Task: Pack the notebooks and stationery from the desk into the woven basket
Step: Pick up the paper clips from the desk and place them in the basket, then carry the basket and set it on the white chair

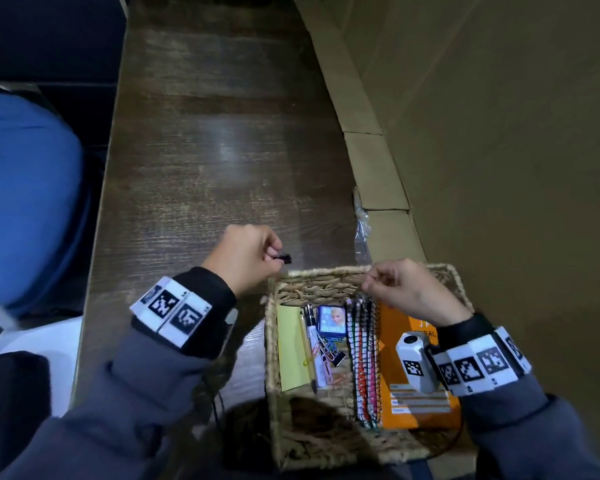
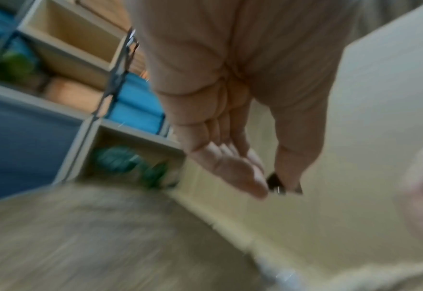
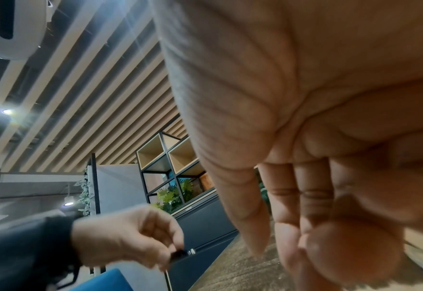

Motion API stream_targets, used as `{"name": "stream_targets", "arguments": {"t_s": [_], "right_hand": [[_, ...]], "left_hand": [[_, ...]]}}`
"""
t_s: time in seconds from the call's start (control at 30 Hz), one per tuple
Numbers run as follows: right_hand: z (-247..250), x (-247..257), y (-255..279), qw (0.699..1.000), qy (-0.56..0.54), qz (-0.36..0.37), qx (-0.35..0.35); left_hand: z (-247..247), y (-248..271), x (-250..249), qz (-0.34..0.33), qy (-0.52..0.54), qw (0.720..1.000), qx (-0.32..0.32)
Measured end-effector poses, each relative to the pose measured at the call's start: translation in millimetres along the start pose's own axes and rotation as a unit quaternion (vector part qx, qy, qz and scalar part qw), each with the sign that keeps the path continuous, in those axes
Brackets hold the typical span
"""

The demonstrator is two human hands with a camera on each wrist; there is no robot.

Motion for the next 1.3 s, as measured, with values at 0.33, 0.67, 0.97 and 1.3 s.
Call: {"name": "stream_targets", "arguments": {"t_s": [0.33, 0.67, 0.97, 1.3], "right_hand": [[-1.2, -35.6, 20.3, 1.000, -0.020, 0.005, -0.016], [-2.3, -59.4, 48.0, 0.999, -0.009, 0.016, -0.031], [4.6, -104.8, 115.5, 0.932, -0.257, -0.094, -0.237], [-58.8, -161.7, 150.5, 0.929, -0.195, -0.286, -0.132]], "left_hand": [[-134.0, 46.0, -92.6, -0.021, -0.252, 0.923, 0.292], [-145.9, 34.9, -79.0, 0.064, -0.272, 0.925, 0.258], [-80.9, 94.2, -49.7, 0.074, -0.067, 0.993, -0.062], [-135.0, 180.6, 0.3, 0.279, 0.050, 0.958, 0.042]]}}
Point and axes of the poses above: each hand's wrist, its own y-axis away from the middle knuckle, its own z-axis out of the back of the hand, x = y × z, the point moved 3 cm from there along -y, towards the middle knuckle, and after that the axes turned 7 degrees about y, right-handed, at the moved point
